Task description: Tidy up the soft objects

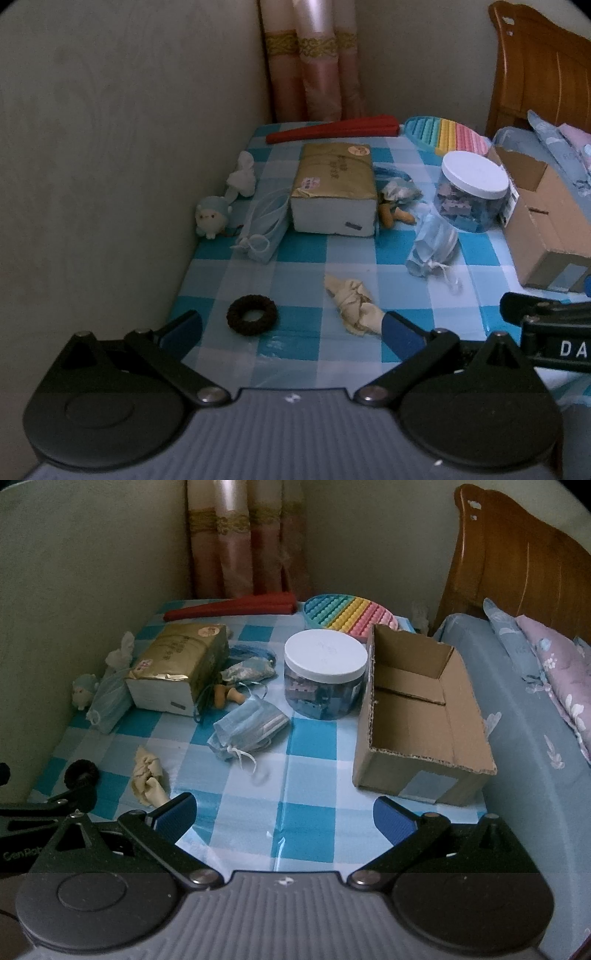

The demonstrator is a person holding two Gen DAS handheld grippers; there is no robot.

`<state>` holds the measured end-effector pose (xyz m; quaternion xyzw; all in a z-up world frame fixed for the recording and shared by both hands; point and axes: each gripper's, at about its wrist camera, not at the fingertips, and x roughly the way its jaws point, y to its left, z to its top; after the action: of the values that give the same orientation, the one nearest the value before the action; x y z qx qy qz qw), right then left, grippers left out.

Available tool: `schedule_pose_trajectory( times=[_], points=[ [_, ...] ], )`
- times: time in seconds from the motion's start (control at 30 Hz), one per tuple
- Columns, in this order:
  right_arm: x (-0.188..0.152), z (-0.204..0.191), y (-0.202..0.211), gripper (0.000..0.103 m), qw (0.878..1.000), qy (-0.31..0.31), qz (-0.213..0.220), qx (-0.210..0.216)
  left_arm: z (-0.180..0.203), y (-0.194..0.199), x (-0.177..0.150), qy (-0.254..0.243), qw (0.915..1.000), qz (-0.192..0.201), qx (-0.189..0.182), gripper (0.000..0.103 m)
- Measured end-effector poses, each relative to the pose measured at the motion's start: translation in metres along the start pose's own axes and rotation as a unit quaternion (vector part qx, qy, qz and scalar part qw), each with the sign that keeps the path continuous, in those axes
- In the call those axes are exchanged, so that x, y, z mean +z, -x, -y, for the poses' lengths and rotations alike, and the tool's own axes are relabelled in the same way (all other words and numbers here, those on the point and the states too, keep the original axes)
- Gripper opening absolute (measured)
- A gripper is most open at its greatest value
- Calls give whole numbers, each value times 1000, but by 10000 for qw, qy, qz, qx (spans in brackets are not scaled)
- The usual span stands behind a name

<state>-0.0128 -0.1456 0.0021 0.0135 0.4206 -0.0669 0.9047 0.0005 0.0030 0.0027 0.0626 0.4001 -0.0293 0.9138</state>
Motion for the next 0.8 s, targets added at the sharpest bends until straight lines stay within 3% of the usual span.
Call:
schedule_pose_trajectory(
  times=[0.53,0.8],
  points=[
    [6,-9,-10,103,9985,495,240,30,-14,-17,-13,-84,9995,172,-255,102],
    [-1,-7,-29,103,9933,996,390,435,-27,-25,-27,-147,9990,227,-349,102]
  ],
)
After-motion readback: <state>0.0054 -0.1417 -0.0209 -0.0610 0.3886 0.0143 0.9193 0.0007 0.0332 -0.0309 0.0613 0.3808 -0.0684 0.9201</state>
